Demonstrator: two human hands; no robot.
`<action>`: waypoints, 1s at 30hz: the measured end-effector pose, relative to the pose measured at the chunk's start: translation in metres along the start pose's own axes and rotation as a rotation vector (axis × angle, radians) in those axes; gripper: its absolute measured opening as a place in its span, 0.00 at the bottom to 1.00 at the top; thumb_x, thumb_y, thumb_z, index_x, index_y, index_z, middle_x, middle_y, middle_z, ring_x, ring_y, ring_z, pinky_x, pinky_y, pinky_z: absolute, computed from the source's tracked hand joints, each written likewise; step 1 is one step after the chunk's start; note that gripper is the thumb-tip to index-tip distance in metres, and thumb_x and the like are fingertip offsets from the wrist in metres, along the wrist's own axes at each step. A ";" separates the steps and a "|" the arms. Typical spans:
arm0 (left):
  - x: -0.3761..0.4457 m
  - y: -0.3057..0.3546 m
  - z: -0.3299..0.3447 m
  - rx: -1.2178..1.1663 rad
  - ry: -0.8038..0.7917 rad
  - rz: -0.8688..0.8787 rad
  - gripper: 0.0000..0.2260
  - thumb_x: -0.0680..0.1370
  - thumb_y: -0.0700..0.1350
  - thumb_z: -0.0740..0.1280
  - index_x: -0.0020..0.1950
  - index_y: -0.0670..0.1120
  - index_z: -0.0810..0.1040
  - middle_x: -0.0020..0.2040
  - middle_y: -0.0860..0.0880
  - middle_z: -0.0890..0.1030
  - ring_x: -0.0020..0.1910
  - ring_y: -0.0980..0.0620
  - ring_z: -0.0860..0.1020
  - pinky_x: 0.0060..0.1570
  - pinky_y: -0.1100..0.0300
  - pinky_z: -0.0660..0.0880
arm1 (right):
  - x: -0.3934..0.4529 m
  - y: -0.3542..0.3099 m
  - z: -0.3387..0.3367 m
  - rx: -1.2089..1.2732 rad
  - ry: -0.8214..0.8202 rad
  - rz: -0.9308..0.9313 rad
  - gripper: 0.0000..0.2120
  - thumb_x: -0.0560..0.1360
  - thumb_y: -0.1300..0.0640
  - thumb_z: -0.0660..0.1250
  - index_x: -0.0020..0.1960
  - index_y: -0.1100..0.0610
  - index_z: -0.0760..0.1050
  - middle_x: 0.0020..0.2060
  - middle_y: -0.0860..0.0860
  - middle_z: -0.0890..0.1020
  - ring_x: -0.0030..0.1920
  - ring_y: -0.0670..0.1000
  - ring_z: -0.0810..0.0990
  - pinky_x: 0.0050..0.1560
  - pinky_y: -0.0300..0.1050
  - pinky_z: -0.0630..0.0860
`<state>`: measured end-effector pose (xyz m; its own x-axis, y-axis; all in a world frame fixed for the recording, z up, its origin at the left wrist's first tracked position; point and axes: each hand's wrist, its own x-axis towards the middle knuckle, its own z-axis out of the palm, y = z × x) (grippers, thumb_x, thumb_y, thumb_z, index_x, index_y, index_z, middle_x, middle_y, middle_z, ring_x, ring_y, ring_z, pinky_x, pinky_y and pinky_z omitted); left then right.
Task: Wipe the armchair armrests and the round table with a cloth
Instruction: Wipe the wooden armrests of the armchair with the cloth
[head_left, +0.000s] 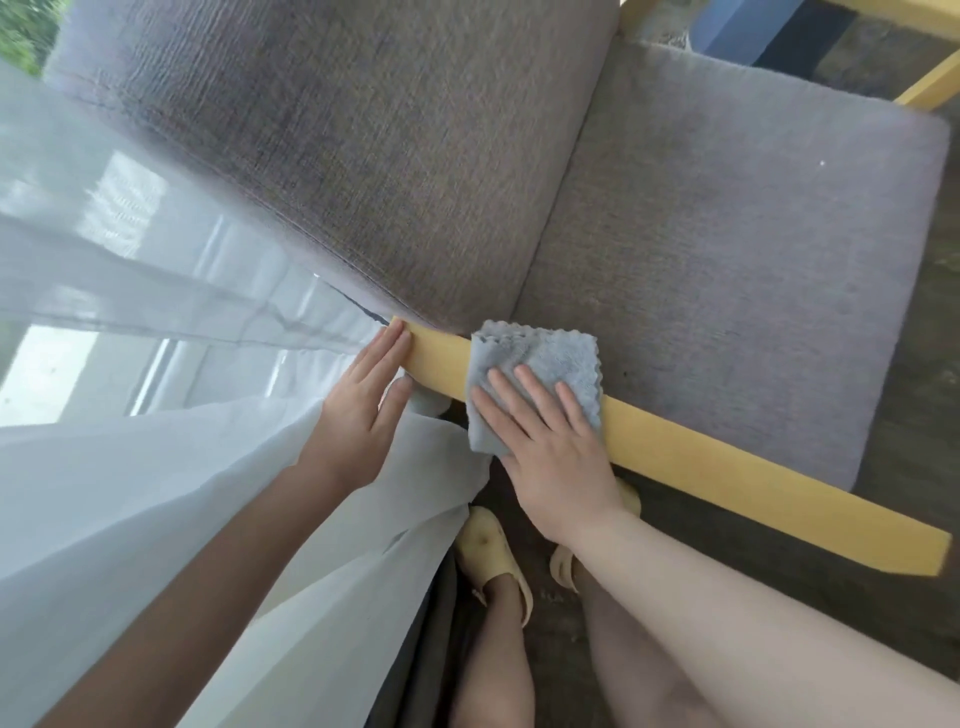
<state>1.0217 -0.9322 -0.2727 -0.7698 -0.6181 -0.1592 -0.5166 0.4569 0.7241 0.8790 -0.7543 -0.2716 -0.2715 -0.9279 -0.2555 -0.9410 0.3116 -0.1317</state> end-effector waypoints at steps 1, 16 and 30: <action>0.000 0.000 0.000 -0.001 0.001 0.009 0.22 0.82 0.49 0.54 0.75 0.42 0.63 0.76 0.51 0.60 0.74 0.66 0.52 0.72 0.69 0.50 | 0.005 -0.004 -0.002 0.021 0.011 0.044 0.28 0.80 0.51 0.52 0.79 0.50 0.49 0.78 0.48 0.52 0.78 0.53 0.47 0.75 0.56 0.48; -0.003 -0.003 0.004 -0.082 0.063 -0.190 0.27 0.78 0.59 0.51 0.75 0.49 0.64 0.74 0.55 0.64 0.72 0.60 0.63 0.71 0.58 0.61 | 0.045 -0.071 -0.001 0.151 0.062 0.121 0.27 0.80 0.52 0.54 0.78 0.52 0.55 0.77 0.47 0.57 0.77 0.53 0.52 0.74 0.53 0.49; -0.008 0.026 0.027 0.108 0.016 -0.027 0.23 0.81 0.55 0.51 0.73 0.48 0.67 0.77 0.49 0.58 0.77 0.49 0.53 0.74 0.47 0.55 | 0.012 -0.041 -0.002 0.259 0.096 0.648 0.28 0.80 0.48 0.41 0.79 0.53 0.47 0.78 0.50 0.49 0.78 0.55 0.44 0.74 0.58 0.45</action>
<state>1.0043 -0.8985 -0.2706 -0.7494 -0.6407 -0.1667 -0.5752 0.5054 0.6432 0.9142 -0.7784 -0.2670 -0.7890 -0.5490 -0.2757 -0.5084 0.8355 -0.2087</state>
